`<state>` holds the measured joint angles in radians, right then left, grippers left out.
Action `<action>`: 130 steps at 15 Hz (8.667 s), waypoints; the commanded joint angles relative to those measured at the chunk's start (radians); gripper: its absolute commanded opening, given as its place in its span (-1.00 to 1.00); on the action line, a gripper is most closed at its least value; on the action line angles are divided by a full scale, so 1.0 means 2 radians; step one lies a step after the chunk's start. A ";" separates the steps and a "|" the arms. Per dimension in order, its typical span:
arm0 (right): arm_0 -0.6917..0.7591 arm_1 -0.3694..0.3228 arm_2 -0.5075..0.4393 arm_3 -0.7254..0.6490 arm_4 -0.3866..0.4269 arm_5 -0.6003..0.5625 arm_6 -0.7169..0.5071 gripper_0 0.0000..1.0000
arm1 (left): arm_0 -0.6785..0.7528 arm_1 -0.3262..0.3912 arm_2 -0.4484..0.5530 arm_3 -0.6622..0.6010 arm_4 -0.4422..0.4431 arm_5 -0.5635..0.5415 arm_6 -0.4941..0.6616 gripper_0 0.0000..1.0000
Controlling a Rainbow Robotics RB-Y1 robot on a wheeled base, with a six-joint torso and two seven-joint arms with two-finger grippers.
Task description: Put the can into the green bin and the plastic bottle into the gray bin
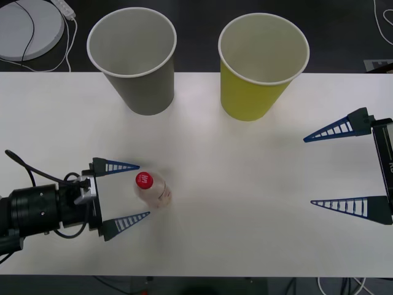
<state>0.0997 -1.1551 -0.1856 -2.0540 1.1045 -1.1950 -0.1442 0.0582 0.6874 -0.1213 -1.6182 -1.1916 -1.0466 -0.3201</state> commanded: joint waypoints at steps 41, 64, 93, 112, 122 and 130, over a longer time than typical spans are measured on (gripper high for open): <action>0.000 0.000 0.000 0.000 0.000 0.000 0.000 1.00 | -0.032 0.044 -0.010 -0.081 -0.015 0.046 0.165 -1.00; 0.000 0.000 0.000 0.000 0.000 0.000 0.000 1.00 | 0.002 0.227 0.035 -0.094 0.107 0.198 0.254 -1.00; 0.000 0.000 0.000 0.000 0.000 0.000 0.000 1.00 | -0.159 0.365 0.173 -0.051 -0.095 -0.139 0.614 -1.00; 0.000 0.000 0.000 0.000 0.000 0.000 0.000 1.00 | -0.505 0.317 -0.075 0.064 -0.148 -0.148 0.637 -1.00; 0.000 0.000 0.000 0.000 0.000 0.000 0.000 1.00 | -0.677 0.261 -0.231 0.161 -0.158 -0.148 0.647 -1.00; 0.000 0.000 0.000 0.000 0.000 0.000 0.000 1.00 | -0.750 0.179 -0.274 0.247 -0.206 -0.187 0.643 -1.00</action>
<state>0.0997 -1.1551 -0.1856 -2.0540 1.1045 -1.1950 -0.1442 -1.4299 1.0603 -0.6687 -1.1353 -1.5846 -1.4074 0.9660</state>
